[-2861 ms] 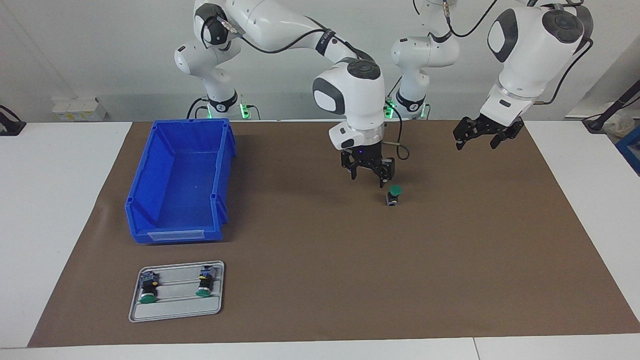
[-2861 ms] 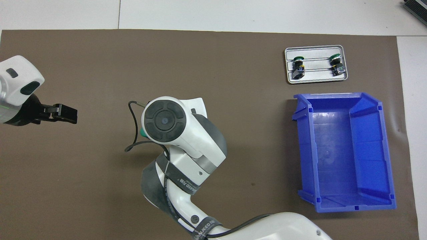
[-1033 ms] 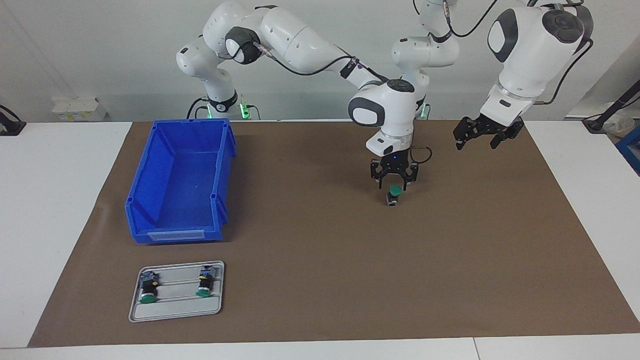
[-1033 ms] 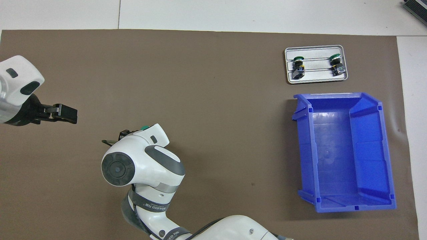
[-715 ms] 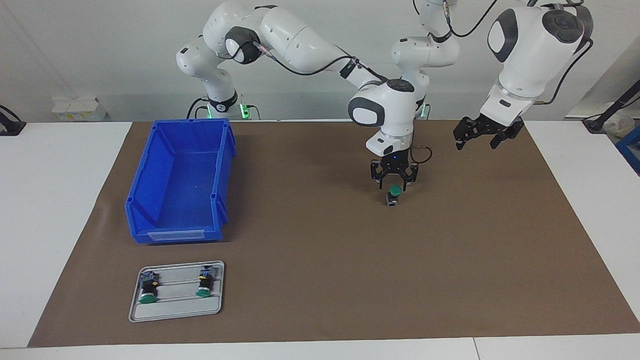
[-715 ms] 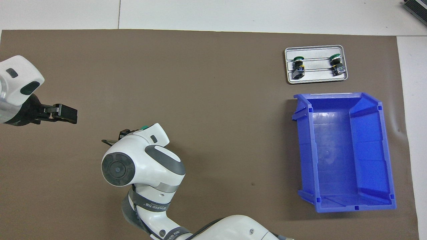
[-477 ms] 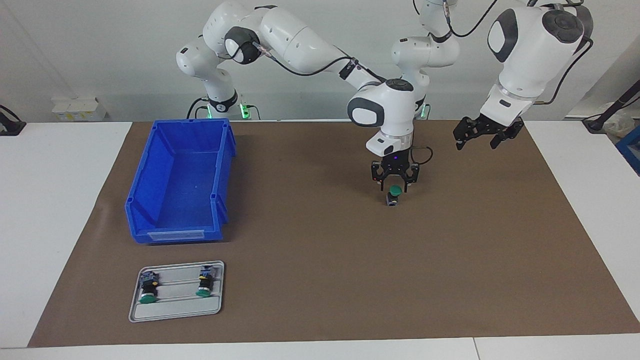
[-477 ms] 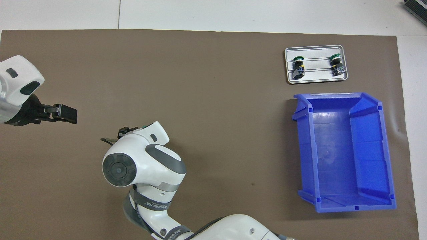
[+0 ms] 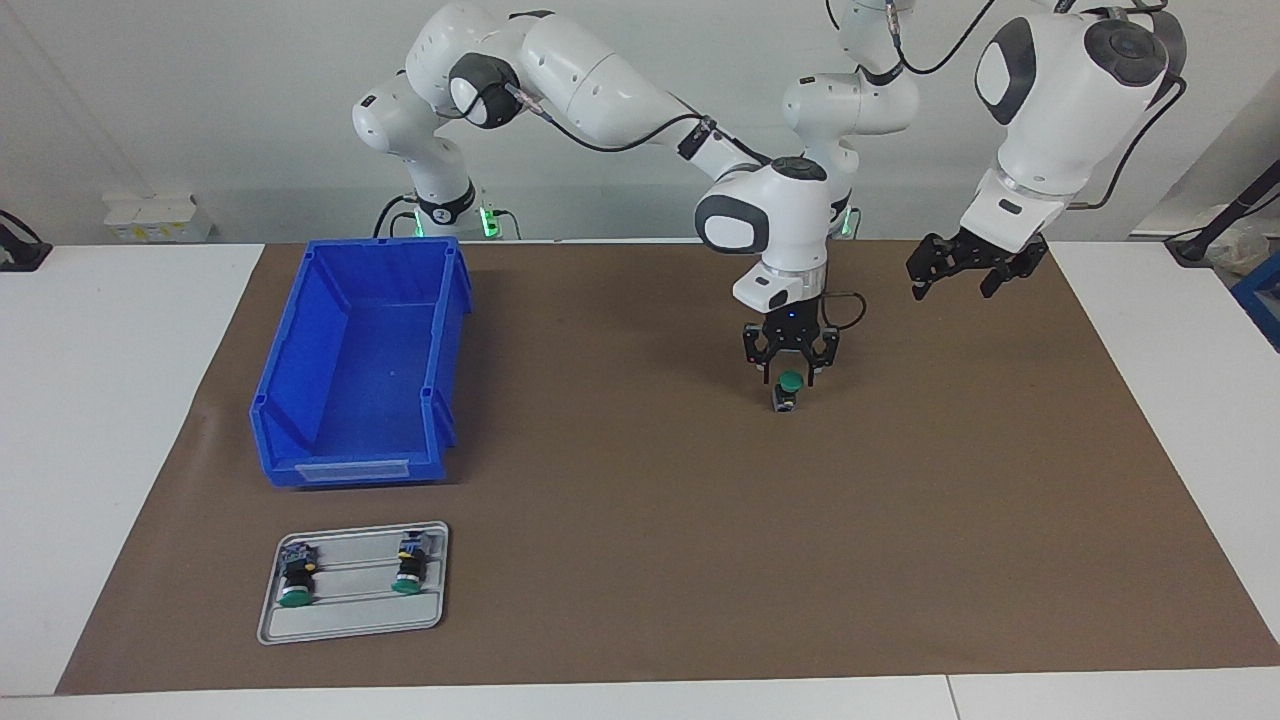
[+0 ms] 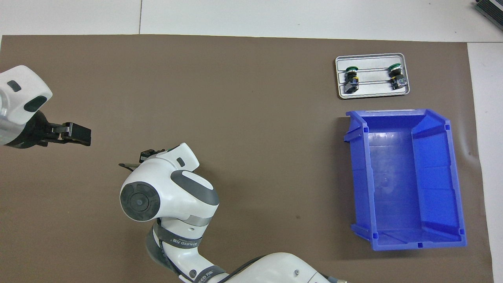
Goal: Place and press button with both arms
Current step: 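Grasp the green button with the right gripper and lift it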
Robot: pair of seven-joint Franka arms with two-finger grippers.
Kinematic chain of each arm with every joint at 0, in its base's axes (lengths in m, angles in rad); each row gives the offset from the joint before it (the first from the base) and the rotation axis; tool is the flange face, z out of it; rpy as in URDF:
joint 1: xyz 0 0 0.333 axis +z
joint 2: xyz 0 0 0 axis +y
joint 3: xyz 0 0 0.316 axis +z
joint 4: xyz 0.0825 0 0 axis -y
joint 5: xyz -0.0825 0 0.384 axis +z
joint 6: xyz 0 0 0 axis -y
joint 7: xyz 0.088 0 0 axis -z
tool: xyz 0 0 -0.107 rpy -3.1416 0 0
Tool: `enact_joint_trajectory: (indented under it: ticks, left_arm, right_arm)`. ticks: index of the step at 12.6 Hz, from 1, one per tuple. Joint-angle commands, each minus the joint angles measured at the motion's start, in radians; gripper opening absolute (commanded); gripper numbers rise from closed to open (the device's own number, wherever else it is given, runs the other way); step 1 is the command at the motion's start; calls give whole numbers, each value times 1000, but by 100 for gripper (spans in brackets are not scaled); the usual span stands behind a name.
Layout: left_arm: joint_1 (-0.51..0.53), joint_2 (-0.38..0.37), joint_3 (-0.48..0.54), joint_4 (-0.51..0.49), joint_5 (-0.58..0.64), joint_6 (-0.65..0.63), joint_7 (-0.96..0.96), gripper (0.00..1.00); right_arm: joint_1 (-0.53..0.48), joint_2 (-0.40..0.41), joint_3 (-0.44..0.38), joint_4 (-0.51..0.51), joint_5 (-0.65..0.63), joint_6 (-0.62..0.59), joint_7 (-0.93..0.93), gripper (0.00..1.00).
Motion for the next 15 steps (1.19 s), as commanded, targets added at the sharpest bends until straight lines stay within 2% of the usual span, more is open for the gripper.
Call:
enact_joint_trajectory:
  ticks: [1,4,5,11,15]
  left_arm:
    - [11,-24,-9,-22,16,6,-7,100]
    - [11,-24,-9,-22,16,6,-7,100]
    - [11,-24,-9,-22,16,6,-7,100]
    - [12,-24,-9,-22,16,6,-7,100]
    - [11,-24,-9,-22,16,6,-7,100]
  right_arm:
    - [-9,-9,6,-18,-35,25,-27,38]
    - [-9,-9,6,-12,-40,22,-32,7]
    - [-9,-10,5,-9,-38,20,-33,0]
    - [-66,-100,3,-21,-19,-45,-53,0]
    - [-157,-217,5,-69,87,-144,-75,0]
